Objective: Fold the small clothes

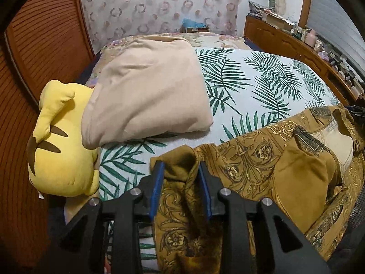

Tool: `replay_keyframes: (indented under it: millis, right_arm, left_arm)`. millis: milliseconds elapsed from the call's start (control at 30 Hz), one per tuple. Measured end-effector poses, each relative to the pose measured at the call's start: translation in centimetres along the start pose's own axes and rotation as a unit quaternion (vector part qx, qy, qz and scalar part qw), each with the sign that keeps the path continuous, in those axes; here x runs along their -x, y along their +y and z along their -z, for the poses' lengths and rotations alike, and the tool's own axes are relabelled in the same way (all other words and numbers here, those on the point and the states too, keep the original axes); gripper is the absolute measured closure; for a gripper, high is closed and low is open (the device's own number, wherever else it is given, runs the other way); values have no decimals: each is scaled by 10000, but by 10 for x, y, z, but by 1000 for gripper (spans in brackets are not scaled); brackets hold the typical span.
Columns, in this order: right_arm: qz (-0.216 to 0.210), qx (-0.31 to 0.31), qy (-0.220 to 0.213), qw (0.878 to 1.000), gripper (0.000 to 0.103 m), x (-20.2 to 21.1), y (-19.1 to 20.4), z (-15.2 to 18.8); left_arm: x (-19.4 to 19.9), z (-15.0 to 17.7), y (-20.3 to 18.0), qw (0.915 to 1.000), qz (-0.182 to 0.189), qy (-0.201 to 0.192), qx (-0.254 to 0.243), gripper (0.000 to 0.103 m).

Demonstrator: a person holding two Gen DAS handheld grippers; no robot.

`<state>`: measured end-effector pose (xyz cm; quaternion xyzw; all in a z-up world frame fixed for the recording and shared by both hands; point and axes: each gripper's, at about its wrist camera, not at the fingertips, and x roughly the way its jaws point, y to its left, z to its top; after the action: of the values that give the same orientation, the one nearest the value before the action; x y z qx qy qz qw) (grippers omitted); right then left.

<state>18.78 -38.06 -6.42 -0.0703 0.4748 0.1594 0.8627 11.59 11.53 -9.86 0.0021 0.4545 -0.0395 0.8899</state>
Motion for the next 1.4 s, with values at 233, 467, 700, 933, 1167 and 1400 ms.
replay_keyframes:
  millis: [233, 467, 700, 933, 1167, 1400]
  right_arm:
    - [-386, 281, -53, 9988, 84, 4, 12, 2]
    - [-282, 439, -754, 9958, 99, 64, 29, 7]
    - [-28, 549, -1551, 9864, 99, 178, 51, -8]
    - [145, 793, -2484, 9653, 99, 292, 72, -25]
    - [220, 873, -3213, 9427, 99, 368, 77, -57]
    - [463, 904, -3162, 9432, 99, 359, 68, -105]
  left_arm:
    - [-3, 0, -4, 9998, 91, -85, -157, 80]
    - [57, 0, -16, 9959, 352, -833, -31, 98]
    - [180, -15, -33, 9738, 639, -2182, 0, 98]
    - [290, -30, -45, 9412, 632, -3306, -281, 98]
    - [346, -63, -31, 9196, 460, -3888, -335, 98]
    - [331, -109, -5, 9232, 320, -3825, -173, 98]
